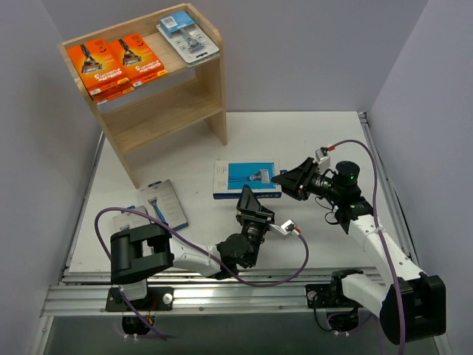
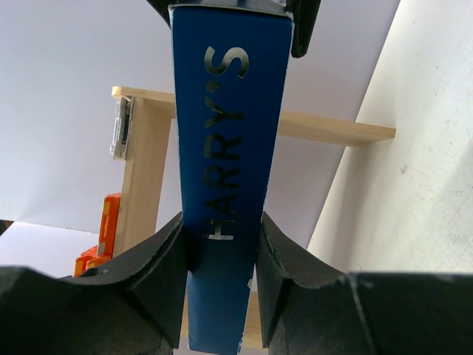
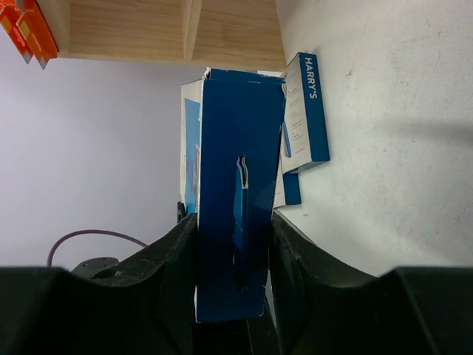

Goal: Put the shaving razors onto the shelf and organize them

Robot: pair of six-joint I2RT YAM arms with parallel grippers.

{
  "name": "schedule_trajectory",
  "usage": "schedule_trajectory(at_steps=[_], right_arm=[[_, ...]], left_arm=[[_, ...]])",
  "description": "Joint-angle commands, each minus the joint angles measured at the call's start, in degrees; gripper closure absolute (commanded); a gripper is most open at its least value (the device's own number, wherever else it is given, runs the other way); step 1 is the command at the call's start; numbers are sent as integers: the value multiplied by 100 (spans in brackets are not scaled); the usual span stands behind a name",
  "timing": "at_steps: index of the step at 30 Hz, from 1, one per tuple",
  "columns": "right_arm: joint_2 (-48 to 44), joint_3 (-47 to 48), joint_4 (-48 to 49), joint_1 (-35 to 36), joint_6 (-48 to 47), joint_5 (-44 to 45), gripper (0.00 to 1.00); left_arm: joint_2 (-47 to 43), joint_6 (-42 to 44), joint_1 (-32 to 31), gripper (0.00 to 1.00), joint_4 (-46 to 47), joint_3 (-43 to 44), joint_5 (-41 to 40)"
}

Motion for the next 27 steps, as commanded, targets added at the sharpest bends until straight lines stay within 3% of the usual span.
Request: schedule_trajectory(at_steps=[1,4,5,6,10,17,23,27], right_arm=[[-238,-7,773,2,293,-467,83],[-220,-191,1299,2,688,-599,86],[-212,-305,1588,2,915,-634,97],[-151,-471,2147,2,1196,-704,100],[-106,-639,2539,2,1470,-714,100],[-378,-745,2927,2,1814,-319,100],[-458,-552,2716,19,1840,-116,100],[-493,-490,2523,11,1840,77,100]], left_arm=[[-68,-155,-15,98,1542,137,-59],[-86,-295,46,98,1542,85,-102],[-103,-392,73,98,1542,76,-181],[-164,-566,91,98,1542,15,-243],[-174,-682,91,96,1533,5,-287],[-392,-1349,3,49,1173,6,-375],[-499,-1667,-146,29,795,5,-401],[-481,-1667,-260,8,795,5,-401]])
